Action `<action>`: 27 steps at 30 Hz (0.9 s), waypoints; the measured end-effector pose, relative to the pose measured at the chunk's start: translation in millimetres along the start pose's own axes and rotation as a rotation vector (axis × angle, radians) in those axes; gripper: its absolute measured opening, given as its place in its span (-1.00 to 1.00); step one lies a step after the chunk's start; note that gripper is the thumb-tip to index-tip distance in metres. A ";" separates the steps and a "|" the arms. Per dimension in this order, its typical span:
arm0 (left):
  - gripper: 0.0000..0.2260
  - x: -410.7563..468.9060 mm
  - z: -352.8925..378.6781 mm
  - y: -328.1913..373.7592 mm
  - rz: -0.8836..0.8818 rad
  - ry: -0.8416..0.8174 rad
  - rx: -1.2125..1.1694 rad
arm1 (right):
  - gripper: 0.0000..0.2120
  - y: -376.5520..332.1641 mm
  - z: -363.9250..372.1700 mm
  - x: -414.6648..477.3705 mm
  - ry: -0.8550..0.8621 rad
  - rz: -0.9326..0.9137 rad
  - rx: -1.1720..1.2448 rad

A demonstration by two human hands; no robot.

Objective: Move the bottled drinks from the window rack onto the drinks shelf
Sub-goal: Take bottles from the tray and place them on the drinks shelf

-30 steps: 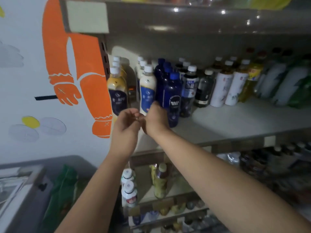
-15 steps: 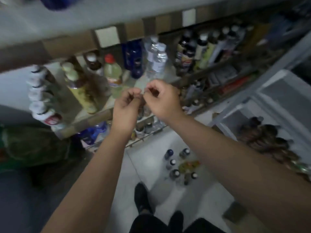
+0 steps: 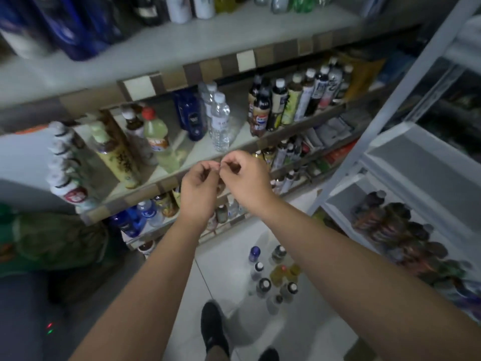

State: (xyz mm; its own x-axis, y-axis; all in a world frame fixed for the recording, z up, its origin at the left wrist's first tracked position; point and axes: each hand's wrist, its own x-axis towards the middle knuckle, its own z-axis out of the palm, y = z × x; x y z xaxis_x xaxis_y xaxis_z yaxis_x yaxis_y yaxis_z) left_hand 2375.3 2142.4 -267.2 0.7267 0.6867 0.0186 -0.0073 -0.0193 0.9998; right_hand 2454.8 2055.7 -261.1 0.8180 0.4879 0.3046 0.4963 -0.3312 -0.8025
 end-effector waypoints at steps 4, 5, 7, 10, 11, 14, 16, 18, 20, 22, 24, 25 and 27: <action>-0.91 16.6 -25.8 37.4 -0.015 0.002 0.019 | -0.97 -30.7 8.3 25.3 -0.021 -0.061 0.061; -0.90 22.8 -31.8 46.2 -0.008 0.004 0.003 | -0.97 -39.0 11.5 33.6 -0.021 -0.088 0.072; -0.87 38.2 -43.7 63.8 0.034 0.024 0.010 | -0.94 -55.7 19.2 52.7 -0.030 -0.139 0.097; -0.92 66.7 -63.2 92.7 0.071 0.044 -0.001 | -0.88 -79.6 32.5 85.7 -0.044 -0.160 0.140; -0.93 77.8 -70.6 102.0 0.075 0.040 0.008 | -0.87 -86.8 37.3 97.6 -0.030 -0.167 0.146; -0.87 114.1 -99.8 131.7 0.122 0.077 0.079 | -0.87 -110.7 54.4 135.4 0.044 -0.174 0.184; -0.81 144.9 -125.3 150.0 0.239 0.248 0.187 | -0.84 -127.5 67.8 162.2 0.062 -0.201 0.194; -0.71 177.5 -150.5 169.1 0.304 0.439 0.310 | -0.82 -144.9 84.7 189.6 0.018 -0.209 0.163; -0.67 209.7 -170.3 182.1 0.299 0.519 0.334 | -0.78 -163.2 106.7 214.7 -0.034 -0.199 0.157; -0.57 237.7 -181.8 187.4 0.263 0.533 0.416 | -0.71 -181.0 130.6 236.6 -0.053 -0.199 0.157; -0.53 254.6 -187.5 185.8 0.234 0.509 0.473 | -0.77 -194.7 152.5 252.0 -0.094 -0.191 0.121; -0.53 259.9 -188.7 183.7 0.234 0.496 0.481 | -0.80 -199.5 161.8 258.1 -0.116 -0.187 0.078; -0.58 265.8 -191.6 177.7 0.259 0.494 0.484 | -0.84 -202.9 177.8 268.2 -0.133 -0.191 -0.022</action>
State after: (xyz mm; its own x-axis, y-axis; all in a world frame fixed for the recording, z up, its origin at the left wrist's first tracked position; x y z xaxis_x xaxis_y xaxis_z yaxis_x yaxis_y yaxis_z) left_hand 2435.5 2460.7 -82.9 0.3481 0.8616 0.3694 0.2503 -0.4651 0.8491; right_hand 2521.8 2397.3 -107.8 0.6635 0.6454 0.3784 0.6459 -0.2390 -0.7250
